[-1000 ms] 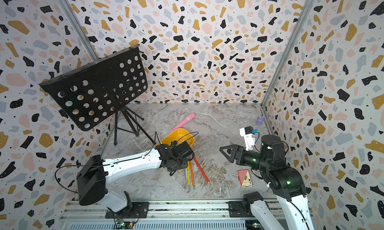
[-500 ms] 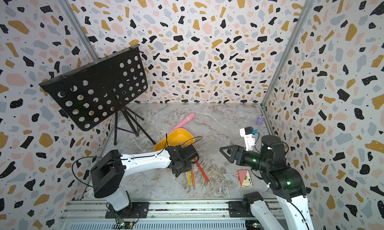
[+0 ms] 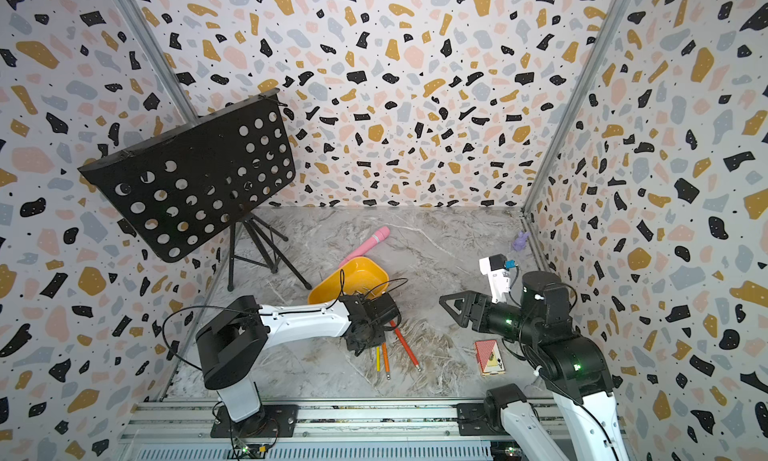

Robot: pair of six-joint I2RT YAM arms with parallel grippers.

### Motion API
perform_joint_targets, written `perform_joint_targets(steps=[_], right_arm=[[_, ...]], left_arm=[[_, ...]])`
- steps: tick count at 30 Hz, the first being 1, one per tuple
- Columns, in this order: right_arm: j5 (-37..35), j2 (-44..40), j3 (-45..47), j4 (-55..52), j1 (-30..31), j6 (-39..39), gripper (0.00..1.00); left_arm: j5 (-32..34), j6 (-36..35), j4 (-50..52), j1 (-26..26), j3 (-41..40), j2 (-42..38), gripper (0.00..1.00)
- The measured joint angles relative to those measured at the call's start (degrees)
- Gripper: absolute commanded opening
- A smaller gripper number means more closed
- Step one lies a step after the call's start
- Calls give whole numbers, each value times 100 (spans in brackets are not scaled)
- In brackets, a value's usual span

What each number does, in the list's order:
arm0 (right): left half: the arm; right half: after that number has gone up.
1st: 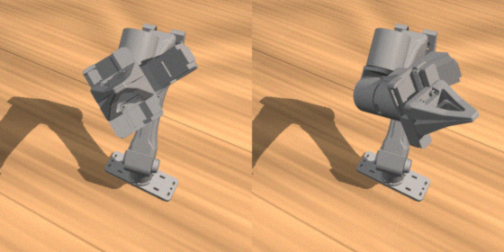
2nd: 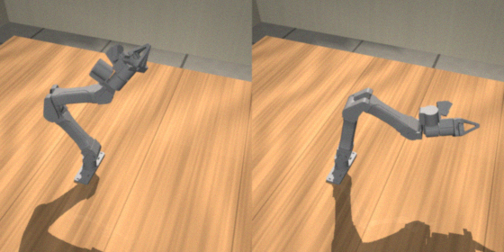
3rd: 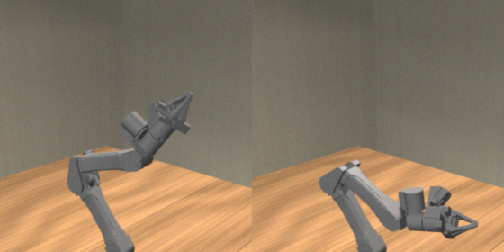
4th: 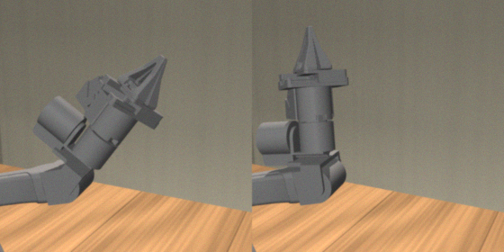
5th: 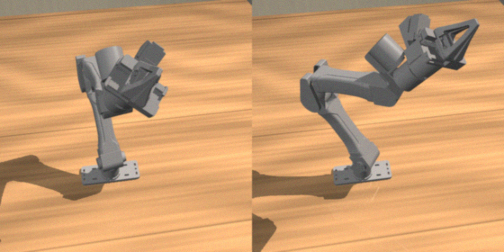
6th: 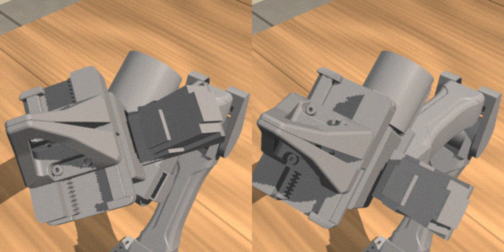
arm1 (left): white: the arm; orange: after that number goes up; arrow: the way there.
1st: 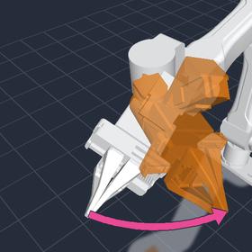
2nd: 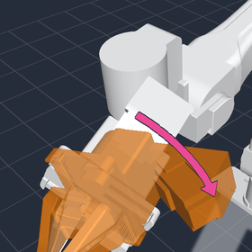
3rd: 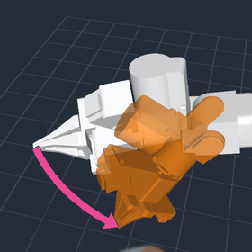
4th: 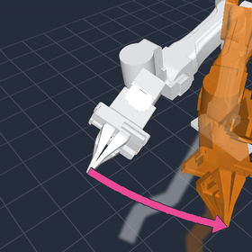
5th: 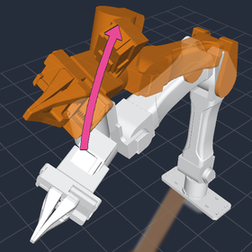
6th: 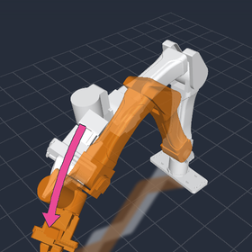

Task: Put the hex key on the desktop into the storage box
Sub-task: Pick up the Allen key from the center of the board.

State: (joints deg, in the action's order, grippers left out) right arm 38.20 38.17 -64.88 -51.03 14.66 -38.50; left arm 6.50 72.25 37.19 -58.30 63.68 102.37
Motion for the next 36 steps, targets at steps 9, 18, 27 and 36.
perform_joint_targets(steps=[9,18,27,36], right_arm=[[0,0,0,-2,0,-2,68],[0,0,0,0,0,-2,68],[-2,0,0,0,0,-4,68],[0,0,0,2,0,-4,68]], left_arm=[[37,-66,-9,79,11,142,27],[-76,-345,72,245,162,260,18],[-225,-686,225,319,452,476,7],[-258,-754,227,334,459,470,0]])
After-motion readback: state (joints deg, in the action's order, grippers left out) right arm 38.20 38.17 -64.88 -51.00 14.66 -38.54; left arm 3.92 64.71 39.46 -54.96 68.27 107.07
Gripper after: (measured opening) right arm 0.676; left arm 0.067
